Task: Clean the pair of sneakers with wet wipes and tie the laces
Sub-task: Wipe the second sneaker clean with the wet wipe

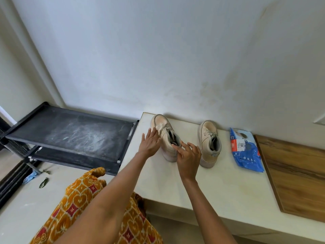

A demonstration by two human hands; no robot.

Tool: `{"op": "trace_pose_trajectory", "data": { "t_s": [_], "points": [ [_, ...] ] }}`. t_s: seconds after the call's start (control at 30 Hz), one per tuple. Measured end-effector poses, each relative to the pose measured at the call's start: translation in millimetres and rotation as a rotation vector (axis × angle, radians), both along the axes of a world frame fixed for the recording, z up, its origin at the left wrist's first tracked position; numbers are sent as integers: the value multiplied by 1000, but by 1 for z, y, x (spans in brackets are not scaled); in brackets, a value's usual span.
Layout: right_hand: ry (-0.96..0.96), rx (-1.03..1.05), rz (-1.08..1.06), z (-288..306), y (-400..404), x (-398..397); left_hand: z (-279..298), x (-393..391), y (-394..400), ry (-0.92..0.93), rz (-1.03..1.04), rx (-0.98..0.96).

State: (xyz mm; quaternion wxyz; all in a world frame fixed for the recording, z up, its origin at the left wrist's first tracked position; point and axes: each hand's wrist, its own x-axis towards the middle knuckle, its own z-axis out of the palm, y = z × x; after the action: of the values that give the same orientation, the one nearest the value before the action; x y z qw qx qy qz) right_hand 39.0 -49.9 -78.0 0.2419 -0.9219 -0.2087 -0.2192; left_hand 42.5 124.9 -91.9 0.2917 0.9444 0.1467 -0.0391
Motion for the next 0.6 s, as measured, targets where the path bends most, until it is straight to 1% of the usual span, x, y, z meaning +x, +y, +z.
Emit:
{"op": "trace_pose_trajectory", "data": {
  "t_s": [0.13,0.2,0.27,0.4,0.43,0.6],
  "points": [
    [-25,38,15,-5,0,2,-1,-1,-14,-227,-21,-356],
    [-33,47,23,-8,-1,3,-4,-11,-23,-308,-25,-436],
    [-46,60,34,-10,-2,5,-9,-13,-18,-312,-45,-390],
    [-81,54,63,-10,-5,10,-4,14,6,-177,-13,-232],
    [-91,45,67,-9,-7,11,-1,21,11,-167,-3,-185],
    [-111,30,32,-4,-17,29,5,26,13,-237,-25,103]
  ]
}}
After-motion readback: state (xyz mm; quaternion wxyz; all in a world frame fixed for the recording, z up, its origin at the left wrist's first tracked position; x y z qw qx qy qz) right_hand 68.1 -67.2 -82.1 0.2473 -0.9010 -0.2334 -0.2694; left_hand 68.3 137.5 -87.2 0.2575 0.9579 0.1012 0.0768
